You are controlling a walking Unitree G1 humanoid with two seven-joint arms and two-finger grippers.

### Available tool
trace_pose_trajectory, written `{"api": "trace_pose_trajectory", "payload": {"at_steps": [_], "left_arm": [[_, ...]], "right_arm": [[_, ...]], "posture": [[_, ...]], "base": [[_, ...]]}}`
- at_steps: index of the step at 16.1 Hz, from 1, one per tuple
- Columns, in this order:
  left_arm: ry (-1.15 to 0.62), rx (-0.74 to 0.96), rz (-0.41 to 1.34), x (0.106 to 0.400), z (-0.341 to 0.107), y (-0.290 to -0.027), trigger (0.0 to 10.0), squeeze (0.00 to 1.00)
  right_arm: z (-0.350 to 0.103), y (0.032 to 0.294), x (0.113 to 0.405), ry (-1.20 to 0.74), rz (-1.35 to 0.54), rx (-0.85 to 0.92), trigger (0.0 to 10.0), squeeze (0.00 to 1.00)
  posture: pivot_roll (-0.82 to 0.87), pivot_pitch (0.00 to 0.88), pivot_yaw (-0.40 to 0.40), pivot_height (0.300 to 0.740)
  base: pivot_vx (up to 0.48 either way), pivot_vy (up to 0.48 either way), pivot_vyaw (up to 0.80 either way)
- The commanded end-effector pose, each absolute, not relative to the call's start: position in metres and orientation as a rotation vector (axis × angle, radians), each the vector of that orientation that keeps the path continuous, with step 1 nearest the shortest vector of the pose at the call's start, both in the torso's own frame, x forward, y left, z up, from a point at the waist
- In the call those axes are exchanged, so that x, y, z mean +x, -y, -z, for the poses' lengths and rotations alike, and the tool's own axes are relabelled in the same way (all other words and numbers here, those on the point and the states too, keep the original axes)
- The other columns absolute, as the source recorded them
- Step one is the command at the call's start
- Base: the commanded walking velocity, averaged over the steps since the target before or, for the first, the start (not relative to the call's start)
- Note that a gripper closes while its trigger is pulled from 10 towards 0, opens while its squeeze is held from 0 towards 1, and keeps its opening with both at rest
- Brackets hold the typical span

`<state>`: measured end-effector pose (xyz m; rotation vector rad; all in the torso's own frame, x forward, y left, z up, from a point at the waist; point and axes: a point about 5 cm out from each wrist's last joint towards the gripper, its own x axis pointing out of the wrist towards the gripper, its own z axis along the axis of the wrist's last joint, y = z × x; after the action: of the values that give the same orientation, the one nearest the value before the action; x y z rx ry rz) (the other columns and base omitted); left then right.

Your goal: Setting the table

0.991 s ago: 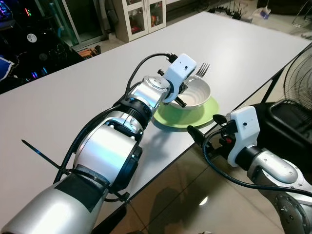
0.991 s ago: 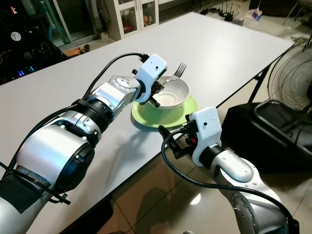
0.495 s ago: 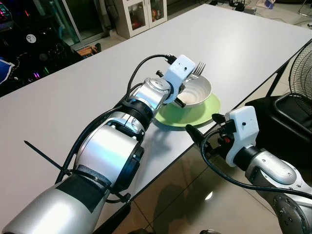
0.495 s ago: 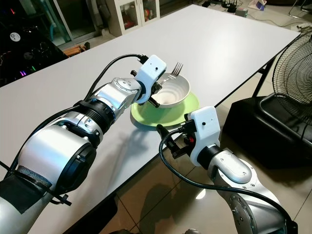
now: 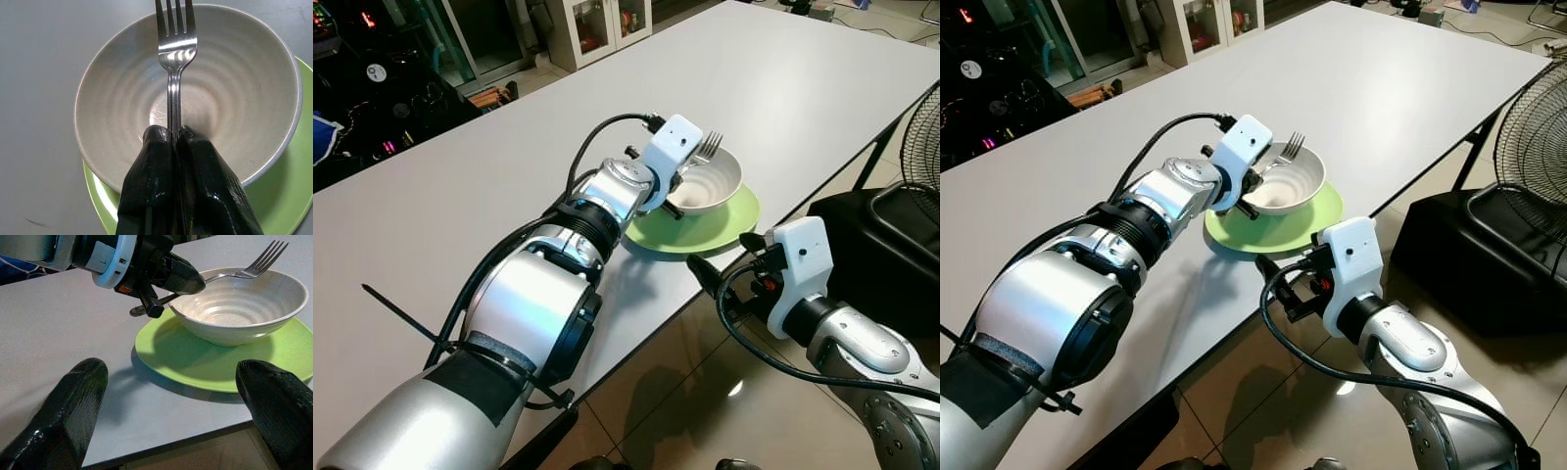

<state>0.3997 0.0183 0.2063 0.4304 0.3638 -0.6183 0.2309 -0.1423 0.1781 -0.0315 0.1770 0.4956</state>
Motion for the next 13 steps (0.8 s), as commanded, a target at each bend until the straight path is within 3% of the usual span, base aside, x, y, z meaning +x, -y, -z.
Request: {"api": "trace_pose_trajectory", "payload": {"at_steps": [1,6,8,13], "left_arm": [[-0.384,0.447,0.617,0.4,-0.2045,-0.0216,10.0,0.35],[-0.389,0.464,0.626,0.3997,-0.2046,-0.0214,10.0,0.39],[-0.389,0.467,0.628,0.3999,-0.205,-0.0218,10.0,0.49],[-0.389,0.464,0.627,0.4003,-0.2058,-0.0227,10.0,0.48]], "right_arm": [[-0.1803,0.1398,0.2292,-0.175,-0.505,-0.035,10.0,0.0],[-0.1793,0.1398,0.2294,-0.177,-0.506,-0.034,10.0,0.0],[-0.1794,0.1397,0.2293,-0.176,-0.508,-0.033,10.0,0.0],[-0.1794,0.1404,0.2304,-0.174,-0.507,-0.035,10.0,0.0]], "posture": [[-0.14,0.078,0.159,0.74],[-0.14,0.072,0.158,0.74],[-0.14,0.072,0.158,0.74],[-0.14,0.06,0.157,0.74]], "base": [[0.0,0.0,0.0],[0.0,0.0,0.0],[0.0,0.0,0.0],[0.0,0.0,0.0]]}}
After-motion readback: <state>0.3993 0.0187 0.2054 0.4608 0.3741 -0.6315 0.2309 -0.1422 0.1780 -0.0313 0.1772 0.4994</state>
